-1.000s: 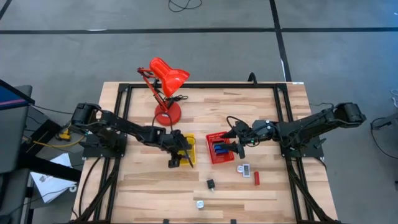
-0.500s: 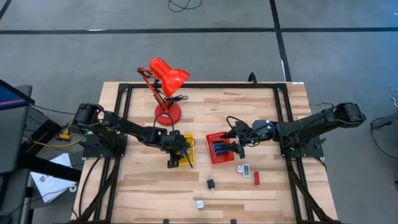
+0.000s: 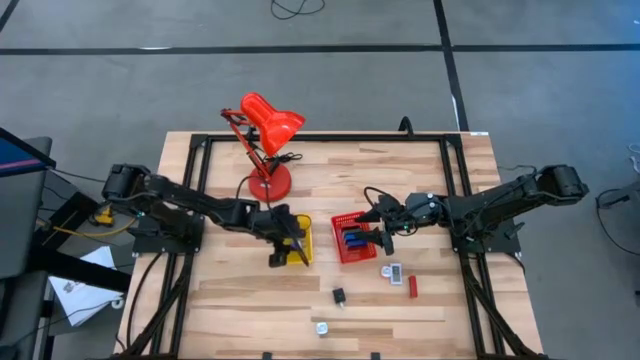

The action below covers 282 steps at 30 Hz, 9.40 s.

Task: Pick & Place Office items
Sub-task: Put the red digital timer into the red bin, then put the top light blue charger adapter into the yellow bin

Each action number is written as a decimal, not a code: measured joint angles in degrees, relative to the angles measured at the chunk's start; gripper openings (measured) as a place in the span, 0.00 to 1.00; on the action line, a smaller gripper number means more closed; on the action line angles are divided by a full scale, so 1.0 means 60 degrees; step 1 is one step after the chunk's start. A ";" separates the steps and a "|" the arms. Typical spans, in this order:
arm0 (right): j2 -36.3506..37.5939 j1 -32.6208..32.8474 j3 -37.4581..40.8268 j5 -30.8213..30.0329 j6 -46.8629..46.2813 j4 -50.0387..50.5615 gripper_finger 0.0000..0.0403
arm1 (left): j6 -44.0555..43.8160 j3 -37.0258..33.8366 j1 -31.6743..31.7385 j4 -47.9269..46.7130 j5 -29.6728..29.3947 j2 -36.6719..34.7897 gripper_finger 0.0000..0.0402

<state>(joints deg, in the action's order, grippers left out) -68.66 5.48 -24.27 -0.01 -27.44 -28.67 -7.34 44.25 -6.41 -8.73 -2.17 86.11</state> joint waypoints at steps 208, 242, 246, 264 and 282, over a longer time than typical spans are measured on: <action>-0.4801 0.1574 -0.6250 -0.1466 0.3432 1.0009 0.11 | 0.1436 -0.1880 0.0018 0.4543 -0.0216 -0.1468 0.71; -0.4501 0.1574 -0.6247 -0.1253 0.3249 1.0592 0.22 | 0.1422 -0.1876 0.0018 0.4999 -0.0179 -0.1468 0.71; -0.3255 0.1707 -0.6051 -0.1257 0.2436 1.0949 0.22 | 0.1407 -0.1876 0.0019 0.5364 -0.0183 -0.1468 0.71; -0.0158 0.1599 -0.2431 -0.2169 -0.0343 1.0276 0.57 | 0.1397 -0.1876 -0.0006 0.5647 -0.0223 -0.1468 0.71; -0.0153 0.2004 -0.1035 -0.3697 0.0119 0.9245 0.74 | 0.1396 -0.1876 -0.0008 0.5709 -0.0212 -0.1468 0.71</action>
<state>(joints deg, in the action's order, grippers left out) -69.58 17.50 -30.48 -22.19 -26.73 26.80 1.04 32.99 -6.46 25.52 -3.44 77.30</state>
